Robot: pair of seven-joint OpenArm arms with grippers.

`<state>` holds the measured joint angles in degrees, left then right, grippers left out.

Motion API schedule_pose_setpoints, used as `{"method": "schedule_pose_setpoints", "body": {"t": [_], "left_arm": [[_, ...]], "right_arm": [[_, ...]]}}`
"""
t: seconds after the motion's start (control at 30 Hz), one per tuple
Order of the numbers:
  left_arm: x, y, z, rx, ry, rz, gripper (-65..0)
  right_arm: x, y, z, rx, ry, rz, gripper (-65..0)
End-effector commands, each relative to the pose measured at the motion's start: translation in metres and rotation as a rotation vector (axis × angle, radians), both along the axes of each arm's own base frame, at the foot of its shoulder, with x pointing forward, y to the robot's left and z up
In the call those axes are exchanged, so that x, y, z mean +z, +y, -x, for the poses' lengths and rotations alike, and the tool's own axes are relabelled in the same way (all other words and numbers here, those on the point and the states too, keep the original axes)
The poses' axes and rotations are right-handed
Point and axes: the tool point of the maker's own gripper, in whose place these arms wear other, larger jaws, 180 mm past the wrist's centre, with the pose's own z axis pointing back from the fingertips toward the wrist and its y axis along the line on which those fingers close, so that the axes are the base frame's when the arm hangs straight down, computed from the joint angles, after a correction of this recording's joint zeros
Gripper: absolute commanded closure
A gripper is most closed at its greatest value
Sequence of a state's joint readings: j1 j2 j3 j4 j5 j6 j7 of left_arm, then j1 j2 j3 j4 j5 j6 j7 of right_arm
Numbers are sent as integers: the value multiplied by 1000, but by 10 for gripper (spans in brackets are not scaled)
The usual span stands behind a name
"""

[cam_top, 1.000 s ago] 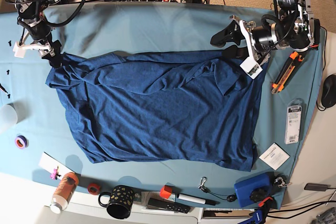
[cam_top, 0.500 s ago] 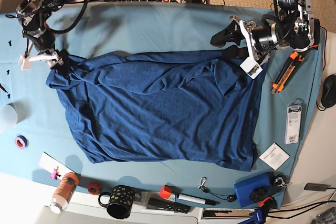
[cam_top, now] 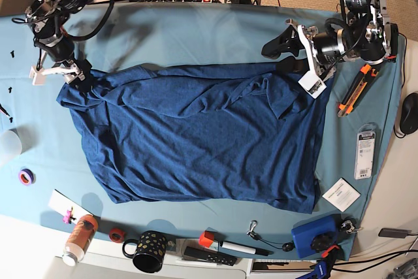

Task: Layout the t-shirt on the table in an organized manner, then fold the t-shirt properly
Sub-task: 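Lower the right gripper and grasp the shirt corner near the collar, then move the left gripper to the shirt's collar-side corner and grasp it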

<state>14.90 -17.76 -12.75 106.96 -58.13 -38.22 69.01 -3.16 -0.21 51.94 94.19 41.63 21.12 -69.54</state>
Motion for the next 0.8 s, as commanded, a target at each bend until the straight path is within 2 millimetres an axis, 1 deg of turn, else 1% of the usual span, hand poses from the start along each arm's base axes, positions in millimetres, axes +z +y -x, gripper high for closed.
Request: {"method": "schedule_pose_setpoints", "body": {"t": [0.0, 0.13, 0.3, 0.57, 0.7, 0.73, 0.77], "left_arm": [[11, -2, -4, -1, -34, 28, -317], [11, -2, -4, -1, -34, 27, -317], [11, -2, -4, -1, -34, 28, -317], [11, -2, -4, -1, -34, 28, -317], [11, -2, -4, -1, -34, 27, -317], [11, -2, -4, -1, -34, 27, -317], [11, -2, -4, -1, -34, 28, -317]], "right_arm": [[8, -8, -4, -14, -18, 34, -412], [3, -17, -1, -63, 11, 55, -412], [5, -22, -2, -92, -3, 61, -412], [14, -26, -17, -108, -25, 74, -412], [14, -25, -18, -104, -26, 75, -411], [15, -24, -18, -98, -28, 79, -401], [15, -24, -19, -87, -33, 86, -363]]}}
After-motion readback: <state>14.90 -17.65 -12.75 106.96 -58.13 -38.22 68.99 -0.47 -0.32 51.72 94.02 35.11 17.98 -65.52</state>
